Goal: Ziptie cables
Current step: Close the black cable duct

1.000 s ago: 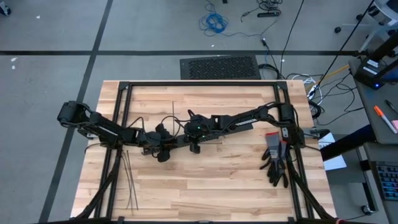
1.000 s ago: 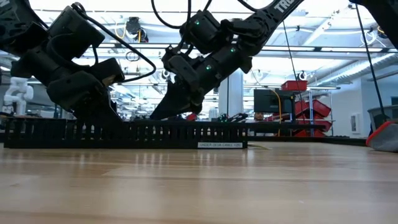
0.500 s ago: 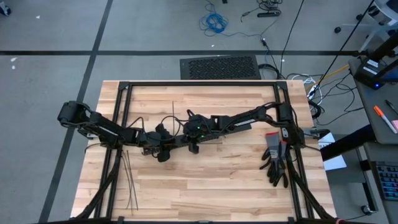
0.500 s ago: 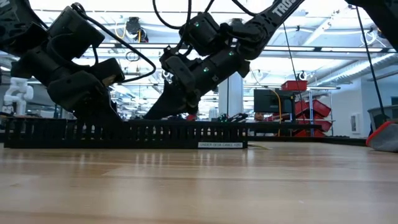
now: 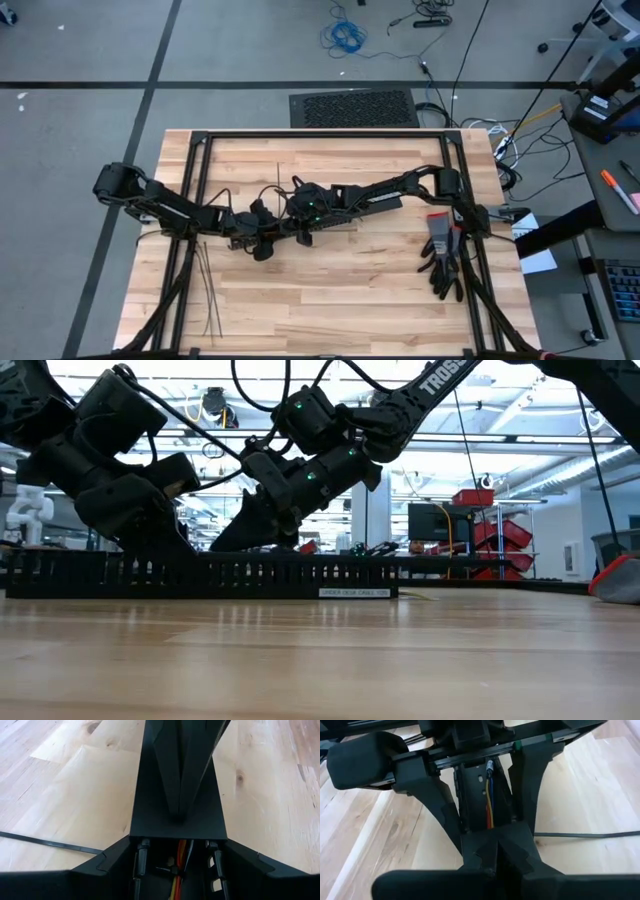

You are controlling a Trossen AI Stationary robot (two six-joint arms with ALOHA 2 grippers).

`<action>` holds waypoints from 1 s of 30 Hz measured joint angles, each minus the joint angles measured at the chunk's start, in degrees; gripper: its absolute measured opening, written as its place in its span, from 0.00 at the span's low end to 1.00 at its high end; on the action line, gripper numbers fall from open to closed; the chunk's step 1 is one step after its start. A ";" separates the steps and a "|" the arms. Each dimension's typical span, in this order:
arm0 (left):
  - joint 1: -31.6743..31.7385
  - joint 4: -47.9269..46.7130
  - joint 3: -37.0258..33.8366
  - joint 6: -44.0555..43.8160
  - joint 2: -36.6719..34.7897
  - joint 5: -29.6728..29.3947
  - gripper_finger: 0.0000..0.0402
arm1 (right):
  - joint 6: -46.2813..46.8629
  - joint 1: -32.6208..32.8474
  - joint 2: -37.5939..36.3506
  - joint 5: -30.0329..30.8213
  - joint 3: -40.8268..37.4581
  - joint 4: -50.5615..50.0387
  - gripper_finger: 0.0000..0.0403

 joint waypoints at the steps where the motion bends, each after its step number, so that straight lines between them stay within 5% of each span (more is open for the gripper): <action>1: 0.00 0.05 0.00 0.04 0.00 -0.03 0.60 | -0.12 0.00 0.00 0.00 0.00 0.00 0.00; 12: 0.08 -1.76 3.18 4.13 -2.24 1.53 0.68 | -0.54 0.05 0.00 -0.42 0.02 -0.44 0.00; 22: -0.23 -27.13 8.39 4.41 -9.36 4.56 0.73 | -0.54 0.07 -0.02 -0.40 0.11 -1.40 0.00; 30: -2.99 -33.01 8.35 -2.15 -9.56 1.93 0.73 | -0.54 0.07 -0.04 -0.27 0.11 -1.66 0.00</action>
